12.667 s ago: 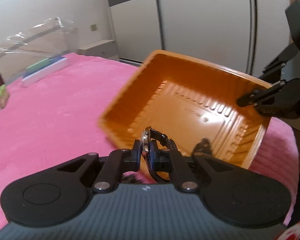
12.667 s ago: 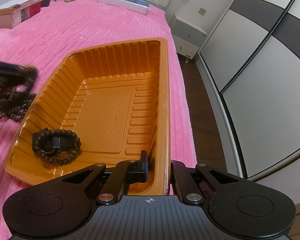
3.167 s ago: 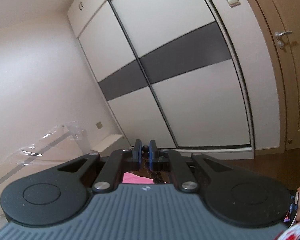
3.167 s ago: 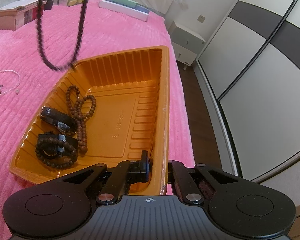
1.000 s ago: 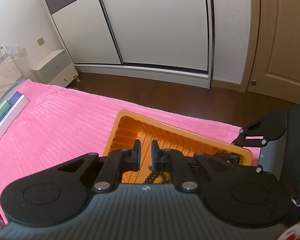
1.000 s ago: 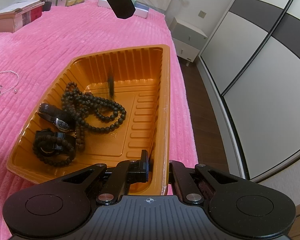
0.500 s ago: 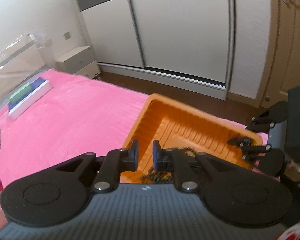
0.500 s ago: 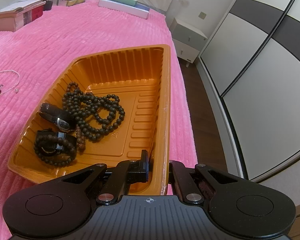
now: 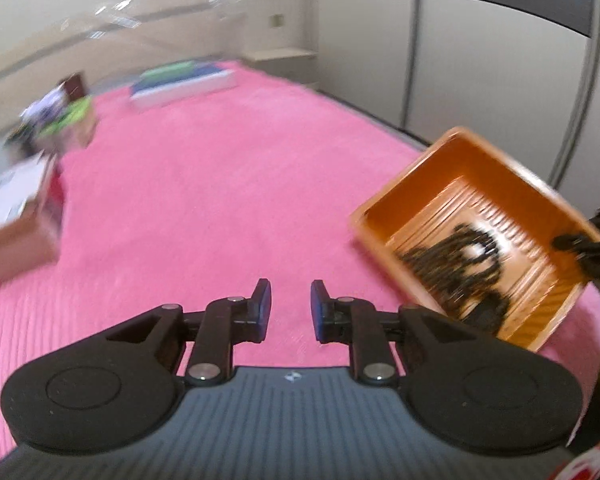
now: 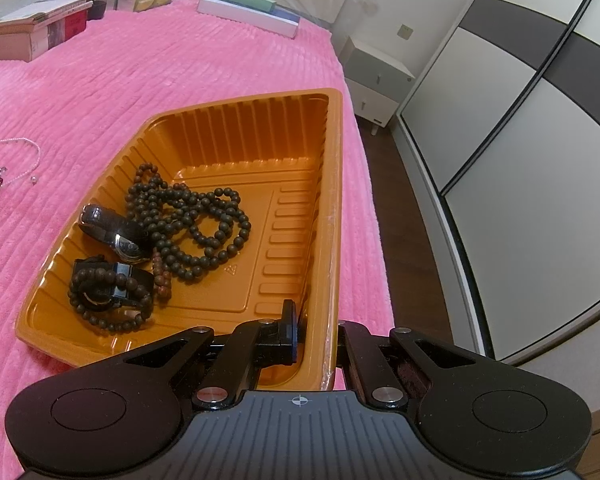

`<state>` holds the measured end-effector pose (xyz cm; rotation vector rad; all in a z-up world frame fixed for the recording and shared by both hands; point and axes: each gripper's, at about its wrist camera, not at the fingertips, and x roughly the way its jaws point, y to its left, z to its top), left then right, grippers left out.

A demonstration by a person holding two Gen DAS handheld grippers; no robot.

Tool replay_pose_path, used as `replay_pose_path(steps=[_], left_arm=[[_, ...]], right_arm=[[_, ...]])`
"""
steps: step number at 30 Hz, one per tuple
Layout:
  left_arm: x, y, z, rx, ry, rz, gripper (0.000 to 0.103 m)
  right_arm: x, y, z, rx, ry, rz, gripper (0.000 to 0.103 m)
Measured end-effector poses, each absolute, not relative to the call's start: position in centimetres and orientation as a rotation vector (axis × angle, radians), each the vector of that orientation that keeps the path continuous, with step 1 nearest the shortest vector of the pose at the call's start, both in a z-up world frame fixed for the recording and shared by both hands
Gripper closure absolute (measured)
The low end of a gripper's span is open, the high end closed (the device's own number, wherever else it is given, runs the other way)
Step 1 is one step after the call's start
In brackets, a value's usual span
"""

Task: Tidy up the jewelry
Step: 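Move the left gripper to the pearl necklace and grasp it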

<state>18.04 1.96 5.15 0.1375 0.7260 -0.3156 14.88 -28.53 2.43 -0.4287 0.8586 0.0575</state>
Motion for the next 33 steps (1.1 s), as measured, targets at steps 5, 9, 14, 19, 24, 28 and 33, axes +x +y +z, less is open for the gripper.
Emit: replay_pose_path(steps=[5,9,14,19,24,28,33], left_arm=[[16.1,5.5,2.1,0.118,0.740,-0.230,0.085],[13.9,6.7,-0.2,0.124,0.735,-0.202,0.085],[12.3,7.0,-2.7,0.123,0.748,-0.205,0.085],[11.6,5.7,-4.4,0.172,0.756,-0.252,0.085],[11.9,5.0,-5.6,0.208,0.767,-0.263,0.085],[12.7,6.7,-5.7,0.165,0.772,-0.175,0.085],[14.4,9.7,-5.2,0.071,0.776,-0.069,0.085]], right_arm=[[14.9,-28.5,2.4,-0.429,0.860,0.057,0.099],[14.9,-28.4,2.3,-0.429,0.860,0.055,0.099],[15.0,-28.4,2.2,-0.431,0.862,0.052,0.099],[15.1,-28.4,2.1,-0.432,0.862,0.051,0.099],[15.0,-28.3,2.0,-0.433,0.865,0.049,0.099],[15.1,-28.3,1.9,-0.432,0.866,0.047,0.099],[15.1,-28.2,1.8,-0.435,0.867,0.042,0.099]])
